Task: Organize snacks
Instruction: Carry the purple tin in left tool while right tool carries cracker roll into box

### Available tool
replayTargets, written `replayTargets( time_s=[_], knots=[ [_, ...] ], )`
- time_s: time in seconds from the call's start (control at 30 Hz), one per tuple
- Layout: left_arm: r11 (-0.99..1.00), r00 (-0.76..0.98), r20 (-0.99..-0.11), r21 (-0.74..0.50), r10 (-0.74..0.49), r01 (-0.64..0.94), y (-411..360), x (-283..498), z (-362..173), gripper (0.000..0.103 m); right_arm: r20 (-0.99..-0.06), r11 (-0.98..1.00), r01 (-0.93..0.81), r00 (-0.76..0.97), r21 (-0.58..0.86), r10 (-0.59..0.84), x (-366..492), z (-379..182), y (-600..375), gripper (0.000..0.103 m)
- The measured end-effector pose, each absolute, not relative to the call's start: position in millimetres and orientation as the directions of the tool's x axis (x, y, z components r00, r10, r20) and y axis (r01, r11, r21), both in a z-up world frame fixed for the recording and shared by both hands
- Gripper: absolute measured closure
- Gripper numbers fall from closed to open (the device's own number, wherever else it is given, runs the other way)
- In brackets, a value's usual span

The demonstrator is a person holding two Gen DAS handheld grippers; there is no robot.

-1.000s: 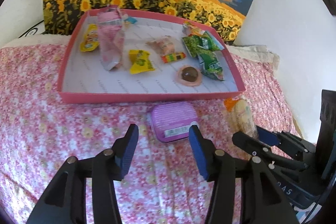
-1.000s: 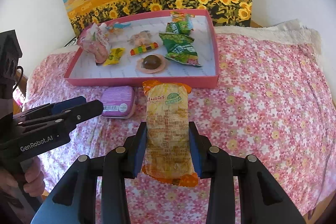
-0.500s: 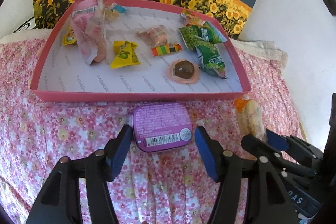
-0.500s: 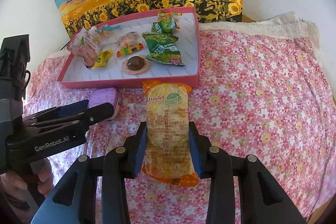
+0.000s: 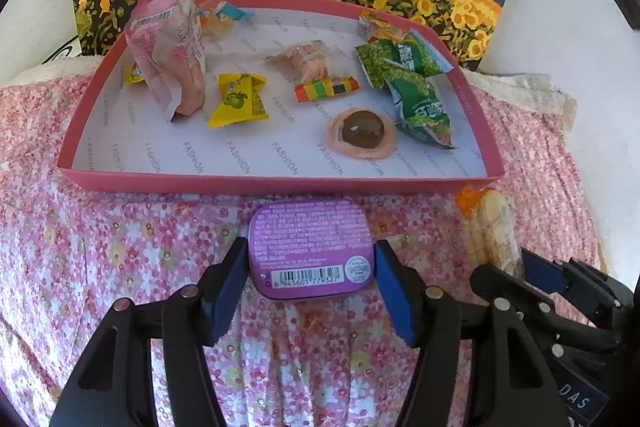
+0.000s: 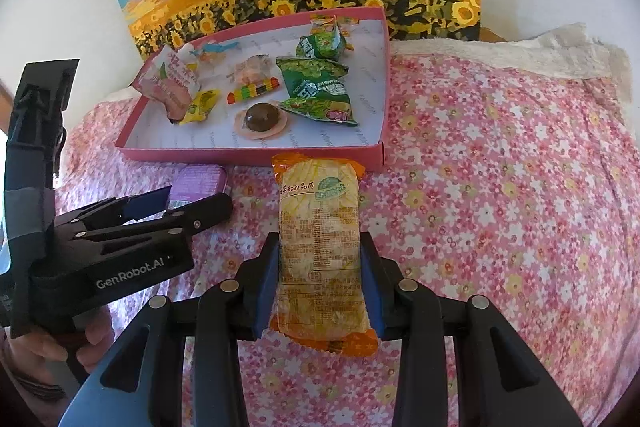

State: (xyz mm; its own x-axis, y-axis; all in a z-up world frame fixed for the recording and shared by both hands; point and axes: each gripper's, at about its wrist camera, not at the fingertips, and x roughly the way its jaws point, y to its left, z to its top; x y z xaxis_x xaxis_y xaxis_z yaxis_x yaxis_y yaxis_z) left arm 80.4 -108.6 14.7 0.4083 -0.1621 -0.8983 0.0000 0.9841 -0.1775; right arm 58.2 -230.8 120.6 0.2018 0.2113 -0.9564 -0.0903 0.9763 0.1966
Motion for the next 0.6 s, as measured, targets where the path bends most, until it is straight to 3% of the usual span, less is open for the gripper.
replayTargets(
  time_s=[0.3, 0.6],
  knots=[
    [0.986, 0.407, -0.902, -0.165, -0.142, -0.021, -114.4, 82.3, 12.2, 0.038, -0.952, 0.969, -0.093, 0.183, 0.231, 0.245, 60.6, 110.0, -232.0, 0.065],
    [0.984, 0.406, -0.897, -0.170, -0.177, 0.055, -106.3, 69.9, 19.8, 0.038, -0.947, 0.973, -0.068, 0.223, 0.221, 0.231, 59.4, 120.7, -232.0, 0.065]
  ],
)
